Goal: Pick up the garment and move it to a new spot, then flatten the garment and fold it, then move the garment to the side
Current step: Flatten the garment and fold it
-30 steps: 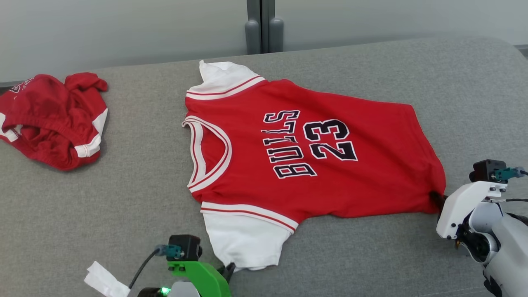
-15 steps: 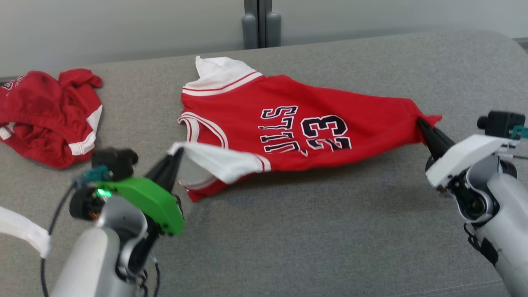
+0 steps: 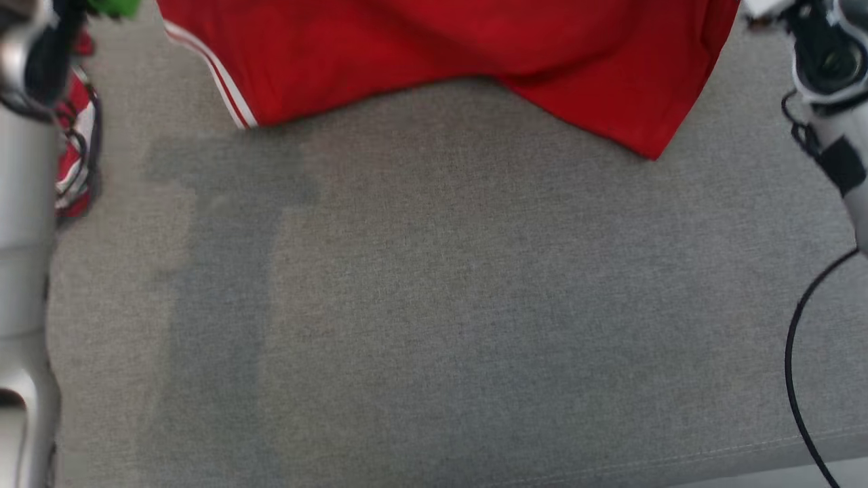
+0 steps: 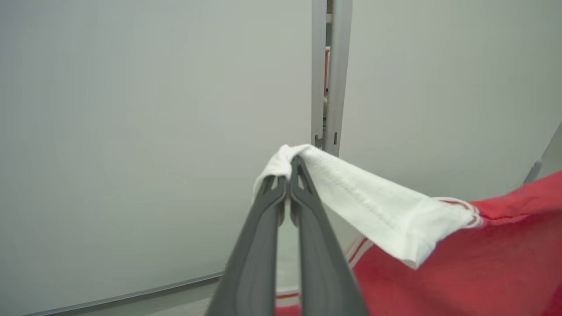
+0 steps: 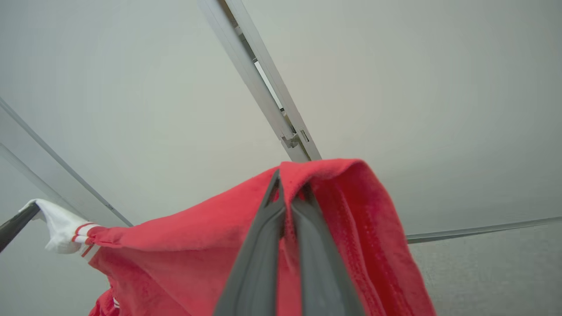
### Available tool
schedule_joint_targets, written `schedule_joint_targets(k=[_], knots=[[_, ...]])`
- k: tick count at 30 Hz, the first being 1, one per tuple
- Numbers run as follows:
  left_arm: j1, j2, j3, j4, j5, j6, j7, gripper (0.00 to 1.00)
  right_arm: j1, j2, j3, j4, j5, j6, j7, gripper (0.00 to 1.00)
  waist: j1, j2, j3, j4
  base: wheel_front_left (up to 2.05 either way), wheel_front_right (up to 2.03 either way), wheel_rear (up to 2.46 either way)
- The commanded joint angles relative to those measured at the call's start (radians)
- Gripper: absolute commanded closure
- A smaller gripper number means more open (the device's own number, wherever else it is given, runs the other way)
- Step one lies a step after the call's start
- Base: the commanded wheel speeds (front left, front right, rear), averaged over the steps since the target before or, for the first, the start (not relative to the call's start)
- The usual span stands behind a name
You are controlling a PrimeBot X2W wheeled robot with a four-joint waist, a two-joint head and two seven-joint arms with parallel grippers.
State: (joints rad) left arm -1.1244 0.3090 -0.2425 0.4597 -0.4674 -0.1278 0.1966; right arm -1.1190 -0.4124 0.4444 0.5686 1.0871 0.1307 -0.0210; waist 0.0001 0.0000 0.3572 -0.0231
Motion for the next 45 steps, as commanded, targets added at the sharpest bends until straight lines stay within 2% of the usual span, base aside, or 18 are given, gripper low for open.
schedule_joint_targets(k=[1,8,16,21,27,30,33,37,40,45], knots=[[-0.082,0.009,0.003,0.026,-0.007,-0.003,-0.028,1.00,-0.070,0.014,-0.009,0.023,0.018,0.000,-0.006,1.00,-0.0001,0.0000,0.117,-0.015,0.00,0.00,0.00],[-0.418,0.029,-0.028,0.180,-0.025,-0.003,-0.133,1.00,-0.389,0.044,-0.038,0.113,0.068,0.000,-0.037,1.00,-0.0001,0.0000,0.160,-0.016,0.00,0.00,0.00],[-0.655,0.011,-0.037,0.286,-0.064,-0.003,-0.208,1.00,-0.606,0.023,0.001,0.169,0.067,0.000,-0.028,1.00,-0.0001,0.0000,0.178,0.001,0.00,0.00,0.00],[-0.693,0.010,-0.088,0.336,-0.111,-0.003,-0.163,1.00,-0.633,0.008,0.044,0.187,0.083,0.000,-0.001,1.00,-0.0001,0.0000,0.208,0.017,0.00,0.00,0.00],[-0.609,0.041,-0.173,0.308,-0.232,-0.003,-0.106,1.00,-0.517,-0.038,0.149,0.148,0.140,0.000,0.115,1.00,-0.0001,0.0000,0.220,0.031,0.00,0.00,0.00],[-0.526,0.075,-0.238,0.269,-0.297,-0.003,-0.042,1.00,-0.424,-0.088,0.205,0.106,0.186,0.000,0.172,1.00,-0.0001,0.0000,0.194,0.037,0.00,0.00,0.00],[-0.442,0.108,-0.285,0.246,-0.362,-0.003,0.051,1.00,-0.330,-0.110,0.239,0.076,0.244,0.000,0.208,1.00,-0.0001,0.0000,0.151,0.034,0.00,0.00,0.00],[-0.305,0.192,-0.380,0.193,-0.444,-0.003,0.247,1.00,-0.185,-0.158,0.307,0.028,0.320,0.000,0.309,1.00,-0.0001,0.0000,0.057,0.029,0.00,0.00,0.00],[-0.191,0.276,-0.452,0.130,-0.500,-0.003,0.386,1.00,-0.069,-0.189,0.359,-0.018,0.367,0.000,0.373,1.00,-0.0001,0.0000,-0.022,0.021,0.00,0.00,0.00],[-0.008,0.398,-0.536,0.018,-0.593,-0.004,0.583,1.00,0.084,-0.237,0.430,-0.071,0.420,0.000,0.466,1.00,-0.0001,0.0000,-0.143,0.009,0.00,0.00,0.00]])
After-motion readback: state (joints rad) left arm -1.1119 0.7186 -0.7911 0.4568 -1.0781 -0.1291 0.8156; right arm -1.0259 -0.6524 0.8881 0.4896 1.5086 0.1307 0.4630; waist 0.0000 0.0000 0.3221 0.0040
